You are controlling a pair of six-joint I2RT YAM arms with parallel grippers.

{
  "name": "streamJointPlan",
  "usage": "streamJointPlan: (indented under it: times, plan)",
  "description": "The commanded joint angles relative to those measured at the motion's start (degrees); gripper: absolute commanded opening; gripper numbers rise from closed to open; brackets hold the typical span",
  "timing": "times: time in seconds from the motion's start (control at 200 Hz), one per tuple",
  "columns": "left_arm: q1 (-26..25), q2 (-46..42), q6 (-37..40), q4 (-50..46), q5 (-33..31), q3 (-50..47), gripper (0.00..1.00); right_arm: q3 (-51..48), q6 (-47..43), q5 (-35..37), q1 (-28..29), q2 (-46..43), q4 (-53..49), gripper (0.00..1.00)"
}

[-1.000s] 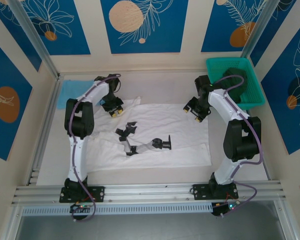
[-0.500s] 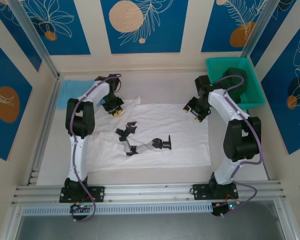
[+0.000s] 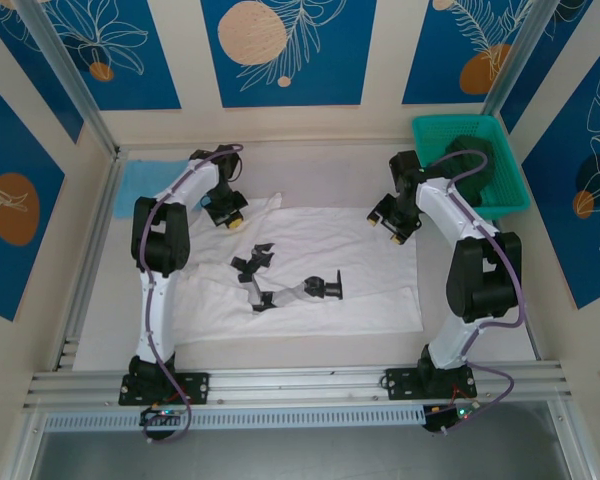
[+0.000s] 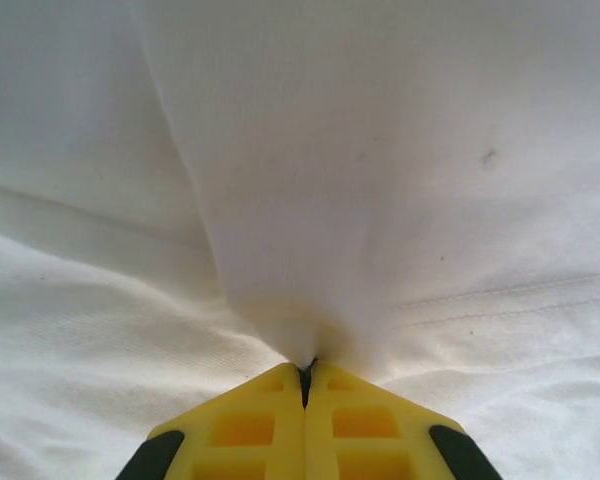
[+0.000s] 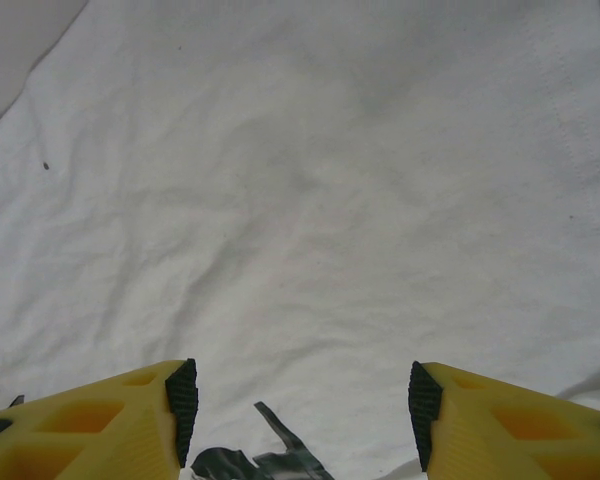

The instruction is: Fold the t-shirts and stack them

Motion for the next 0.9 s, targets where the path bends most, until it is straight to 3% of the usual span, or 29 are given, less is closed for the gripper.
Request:
streamJointPlan:
  times: [0.0,0.18,0.305,0.405,0.485,0.58,0.895]
  plan:
    - [0.3,-3.9,1.5,-2.4,-0.7,1.3,0.0,0.7,-0.5,4.3,-0.2,0.5,2.2,0.6]
    - [-0.5,-9.7,4.6,-2.1,-1.5,-0.6,0.0,-0.2,-4.6,15.0,0.1,1.1,11.8,0.66]
    - [-0.8,-15.4,6.6,-2.1,-3.5,-4.5,0.0,-0.9,-14.1,20.5,0.1,3.3,20.4,0.68]
    - [-0.8,-21.6,7.5,0.1,-4.3,-10.9,0.0,2.4,-16.4,19.1,-1.2,6.7,21.0,0.66]
    - [-0.8,-26.3,8.0,1.8,-4.1,-16.2,0.0,3.7,-16.7,12.2,-2.9,9.3,22.9,0.6]
    - [-0.9,-31.1,8.8,2.9,-3.8,-21.7,0.0,3.8,-15.4,8.8,-4.0,11.7,26.3,0.59]
    - [-0.7,-45.6,7.8,1.6,-6.4,-34.8,0.0,9.9,-12.8,12.5,-3.1,17.7,22.4,0.65]
